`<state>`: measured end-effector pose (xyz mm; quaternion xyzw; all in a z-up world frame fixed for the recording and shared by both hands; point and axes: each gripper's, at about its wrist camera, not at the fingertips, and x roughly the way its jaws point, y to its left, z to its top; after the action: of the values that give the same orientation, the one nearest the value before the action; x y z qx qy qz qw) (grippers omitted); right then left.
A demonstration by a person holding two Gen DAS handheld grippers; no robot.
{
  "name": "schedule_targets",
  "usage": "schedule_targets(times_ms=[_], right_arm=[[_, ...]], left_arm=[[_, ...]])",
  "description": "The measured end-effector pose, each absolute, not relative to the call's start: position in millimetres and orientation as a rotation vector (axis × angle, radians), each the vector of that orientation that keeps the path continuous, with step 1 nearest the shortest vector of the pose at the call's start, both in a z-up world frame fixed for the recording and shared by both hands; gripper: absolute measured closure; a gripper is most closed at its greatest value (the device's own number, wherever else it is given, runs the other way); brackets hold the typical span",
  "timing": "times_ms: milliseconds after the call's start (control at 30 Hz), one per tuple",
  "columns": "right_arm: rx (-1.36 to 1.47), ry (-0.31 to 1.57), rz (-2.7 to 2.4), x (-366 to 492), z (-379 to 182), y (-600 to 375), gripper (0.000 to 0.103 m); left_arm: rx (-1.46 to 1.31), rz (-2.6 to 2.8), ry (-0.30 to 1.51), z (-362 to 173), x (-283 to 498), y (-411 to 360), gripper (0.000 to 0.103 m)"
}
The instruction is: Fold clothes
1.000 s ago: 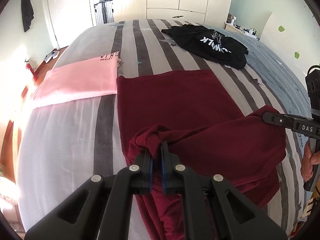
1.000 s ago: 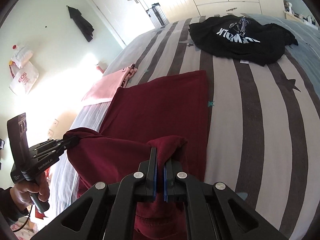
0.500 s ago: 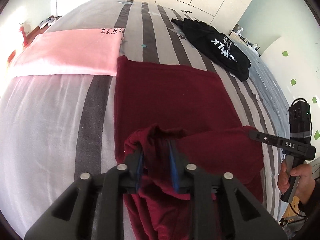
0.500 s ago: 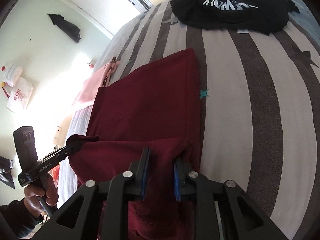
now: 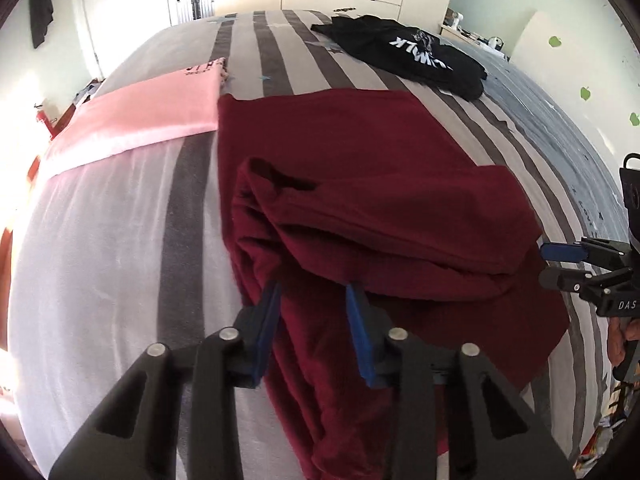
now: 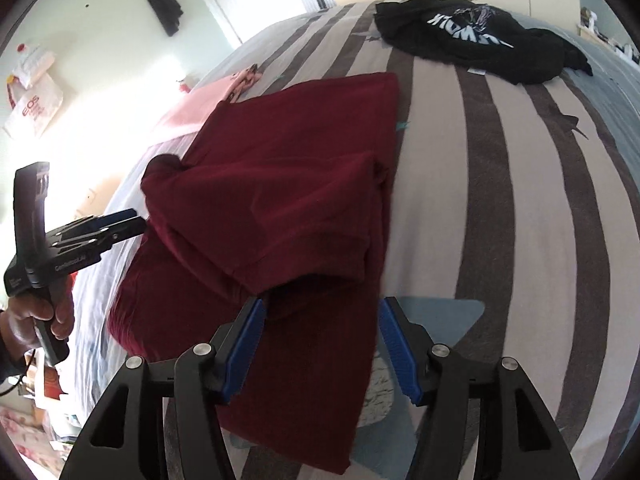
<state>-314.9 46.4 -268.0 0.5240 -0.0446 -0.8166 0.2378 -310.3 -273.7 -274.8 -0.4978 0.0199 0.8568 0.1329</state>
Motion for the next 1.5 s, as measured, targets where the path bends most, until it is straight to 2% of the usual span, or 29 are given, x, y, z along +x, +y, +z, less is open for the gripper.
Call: schedule_targets(times_ms=[33,133,300,533,667,700,733,767,833,867,1133,1200,1267,1400,1467,1500], right_arm=[[1.441,-0.106,-2.222,-313.3,-271.8,39.9,0.047],[1.453,-0.117,-2.205,-319.3,-282.4,27.9,0.049],[1.386,-0.188,-2.253,-355.5,-272.4,26.0,0.049],[1.252,-0.392,-2.377,-465.7,-242.5,36.3,0.049],[1.213,-0.462,-2.44,-501.5,-226.9,48.5,0.049],[1.206,-0.463,-2.446,-503.1,-224.0,51.5,0.049],[1.203,-0.459,-2.441,-500.7,-222.9,53.8,0.049],[1.209,-0.44,-2.435,-496.3,-224.6,54.7,0.049],[1.24,-0.382,-2.421,-485.4,-232.5,54.8,0.049],[1.268,-0.354,-2.405,-478.1,-240.1,53.8,0.049],[1.349,-0.28,-2.34,-468.4,-274.3,39.0,0.049],[1.354,-0.278,-2.352,-478.5,-276.7,34.2,0.049],[1.386,-0.282,-2.354,-489.2,-281.7,30.6,0.049],[1.437,-0.297,-2.351,-508.4,-290.6,26.5,0.049],[1.447,-0.275,-2.355,-514.3,-292.2,24.2,0.049],[1.451,-0.26,-2.364,-515.8,-292.6,23.8,0.055]], left_arm=[[-1.454,2.473,0.061,-278.2,-311.7,-269.9,0.082],[-1.488,2.463,0.043,-284.6,-322.9,-263.8,0.087],[-1.431,2.497,-0.008,-273.4,-359.0,-257.0,0.087],[-1.344,2.626,-0.029,-247.6,-440.6,-267.2,0.087],[-1.332,2.654,-0.132,-240.6,-451.7,-291.1,0.085],[-1.33,2.652,-0.162,-239.9,-450.6,-297.4,0.084],[-1.33,2.641,-0.183,-240.9,-446.9,-302.5,0.074],[-1.33,2.63,-0.192,-243.4,-441.8,-306.7,0.059],[-1.319,2.623,-0.181,-248.9,-429.1,-314.1,0.044],[-1.327,2.612,-0.157,-253.7,-424.2,-314.6,0.043],[-1.401,2.496,-0.08,-283.9,-426.1,-299.0,0.043],[-1.398,2.483,-0.075,-285.1,-427.7,-298.3,0.051],[-1.438,2.47,-0.042,-285.8,-425.3,-301.9,0.07],[-1.445,2.46,-0.023,-289.5,-425.5,-300.2,0.074],[-1.457,2.471,-0.025,-290.8,-426.4,-301.8,0.071],[-1.469,2.473,-0.044,-291.9,-427.8,-302.7,0.071]])
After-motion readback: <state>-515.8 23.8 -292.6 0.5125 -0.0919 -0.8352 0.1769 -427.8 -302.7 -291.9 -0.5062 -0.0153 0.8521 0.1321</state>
